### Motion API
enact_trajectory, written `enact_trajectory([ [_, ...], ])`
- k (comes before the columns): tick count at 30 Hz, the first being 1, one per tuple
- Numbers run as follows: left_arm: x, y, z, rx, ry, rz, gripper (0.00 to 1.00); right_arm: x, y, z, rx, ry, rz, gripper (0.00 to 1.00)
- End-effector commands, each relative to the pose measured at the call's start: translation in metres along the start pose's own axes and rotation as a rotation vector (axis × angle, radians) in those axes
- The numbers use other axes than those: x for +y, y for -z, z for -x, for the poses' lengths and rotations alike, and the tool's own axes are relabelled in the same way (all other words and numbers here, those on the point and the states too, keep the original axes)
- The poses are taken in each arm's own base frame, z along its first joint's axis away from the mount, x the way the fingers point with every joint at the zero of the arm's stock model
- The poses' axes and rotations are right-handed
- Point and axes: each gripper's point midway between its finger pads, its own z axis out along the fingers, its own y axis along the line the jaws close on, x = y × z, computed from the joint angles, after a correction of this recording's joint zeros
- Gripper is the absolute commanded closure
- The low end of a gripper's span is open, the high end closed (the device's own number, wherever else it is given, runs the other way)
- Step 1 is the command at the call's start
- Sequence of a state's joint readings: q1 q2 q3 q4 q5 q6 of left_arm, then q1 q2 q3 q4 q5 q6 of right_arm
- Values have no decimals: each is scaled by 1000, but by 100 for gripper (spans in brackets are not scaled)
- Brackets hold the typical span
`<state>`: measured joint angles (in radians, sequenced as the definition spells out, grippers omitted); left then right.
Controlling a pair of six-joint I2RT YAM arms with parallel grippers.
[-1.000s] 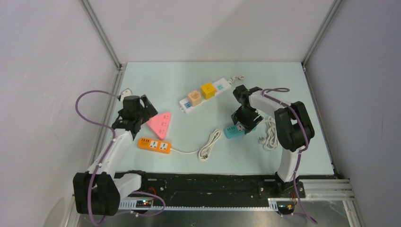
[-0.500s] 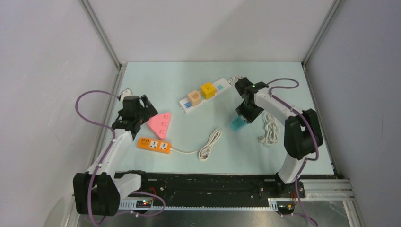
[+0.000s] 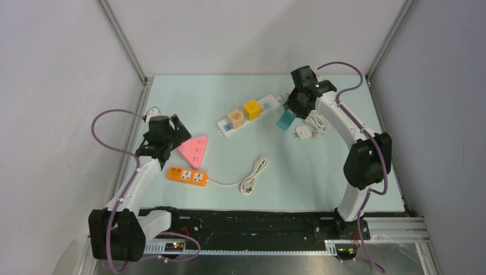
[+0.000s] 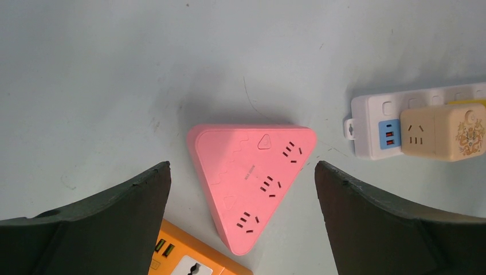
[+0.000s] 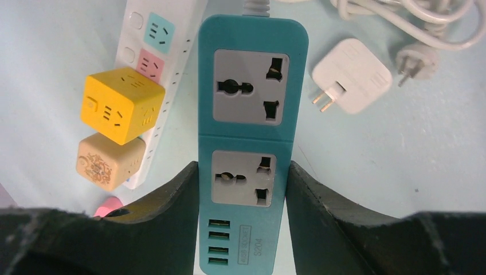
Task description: Insert the plug
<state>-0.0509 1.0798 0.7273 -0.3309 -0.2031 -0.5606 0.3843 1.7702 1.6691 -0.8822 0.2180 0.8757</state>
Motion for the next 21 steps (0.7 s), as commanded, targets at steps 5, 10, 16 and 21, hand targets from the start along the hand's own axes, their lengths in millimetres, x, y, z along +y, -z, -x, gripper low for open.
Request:
enact_trajectory([
  [5, -3, 1, 9, -30, 14, -15, 0, 41, -35, -16, 92, 134, 99, 82],
  [10, -5, -1, 7, -18, 14, -19, 0, 56, -66, -69, 230, 119, 92, 79],
  [16, -5, 2, 10, -32, 12, -24, 0, 54, -78, -116, 353, 77, 29, 80],
  [21, -3, 1, 7, -26, 14, -20, 0, 35, -88, -141, 393, -37, -89, 79],
])
